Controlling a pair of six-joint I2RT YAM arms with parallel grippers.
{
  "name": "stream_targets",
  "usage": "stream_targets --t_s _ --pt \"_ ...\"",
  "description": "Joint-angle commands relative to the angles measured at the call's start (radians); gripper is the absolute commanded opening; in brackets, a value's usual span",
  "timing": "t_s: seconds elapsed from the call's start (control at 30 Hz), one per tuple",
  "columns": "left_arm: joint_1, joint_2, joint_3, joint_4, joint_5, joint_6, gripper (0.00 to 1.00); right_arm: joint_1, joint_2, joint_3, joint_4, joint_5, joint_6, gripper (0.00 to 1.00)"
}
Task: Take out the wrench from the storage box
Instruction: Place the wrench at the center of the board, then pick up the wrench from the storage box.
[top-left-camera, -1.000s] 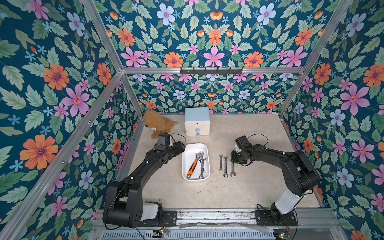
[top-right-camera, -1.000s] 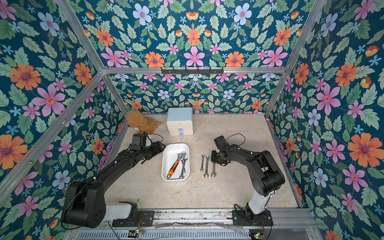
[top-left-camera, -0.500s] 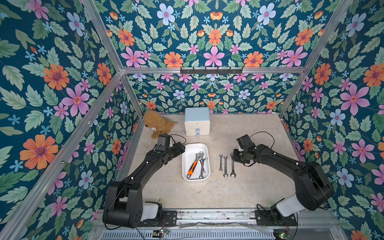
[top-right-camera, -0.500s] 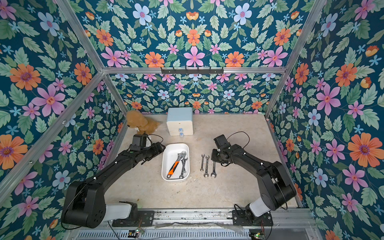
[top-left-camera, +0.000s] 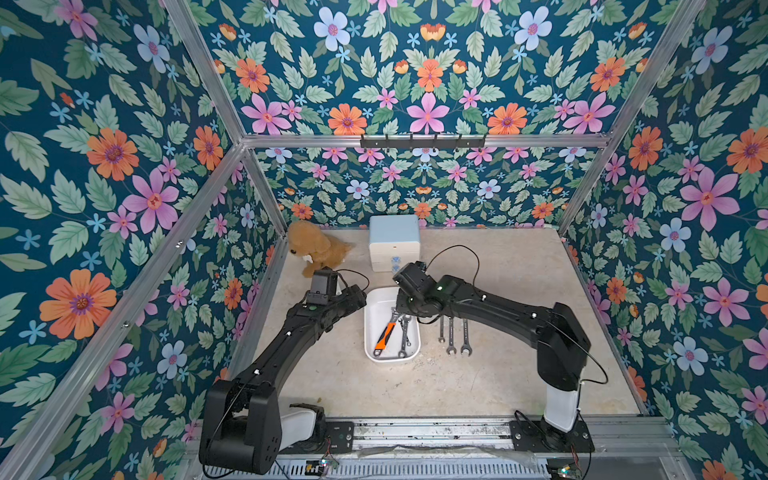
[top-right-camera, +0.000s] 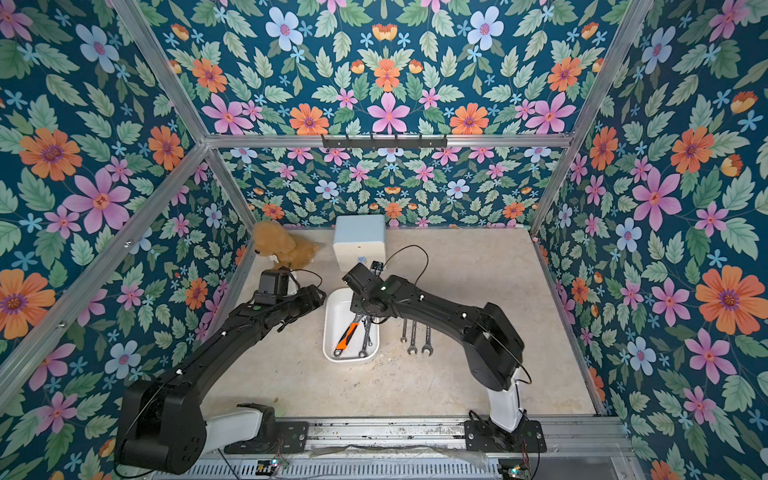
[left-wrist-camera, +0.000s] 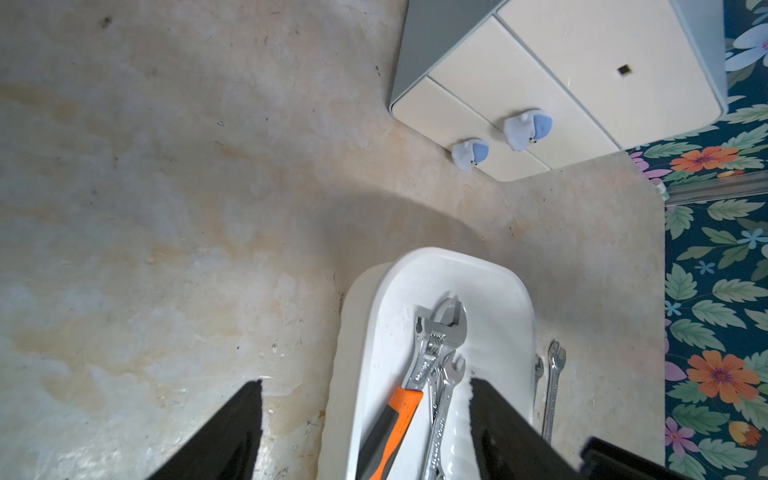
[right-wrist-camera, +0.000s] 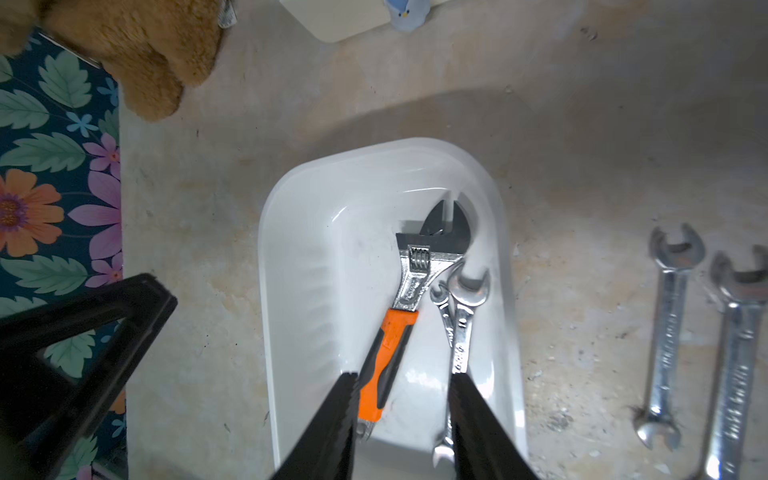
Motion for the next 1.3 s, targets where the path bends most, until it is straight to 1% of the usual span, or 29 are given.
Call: stream_targets --t_s 0.0,0.13,0.2,0.3,0.37,0.43,0.63,0.83,1.13,1.27 --pt "0.004 -0.006 0.006 -0.025 -0.003 0.008 0.81 0.011 0.100 0.109 -0.124 -0.035 0.036 0.43" --pt "0.009 -0.030 0.013 -0.061 -0.039 0.019 0.81 0.012 0.200 0.210 -0.167 -0.105 0.028 0.45" --pt "0.015 -0.044 0.017 -0.078 -0.052 0.040 0.81 0.011 0.243 0.246 -0.187 -0.158 0.000 0.45" --pt "0.022 -0.046 0.045 -0.125 -0.081 0.080 0.82 0.007 0.301 0.313 -0.304 -0.188 -0.062 0.45" --pt "0.023 -0.048 0.055 -0.141 -0.096 0.093 0.82 0.007 0.316 0.326 -0.328 -0.196 -0.082 0.45" --pt "0.023 -0.059 0.043 -0.131 -0.085 0.089 0.82 0.007 0.322 0.326 -0.331 -0.204 -0.087 0.45" --pt "0.023 -0.090 0.024 -0.127 -0.094 0.087 0.83 0.009 0.360 0.349 -0.328 -0.226 -0.079 0.46" --pt "0.023 -0.084 0.025 -0.125 -0.083 0.086 0.83 0.010 0.407 0.416 -0.350 -0.219 -0.079 0.47" --pt "0.029 -0.087 0.022 -0.124 -0.085 0.086 0.83 0.012 0.472 0.502 -0.449 -0.135 -0.095 0.47" --pt "0.032 -0.083 0.022 -0.123 -0.079 0.086 0.83 0.025 0.489 0.534 -0.486 -0.082 -0.132 0.42"
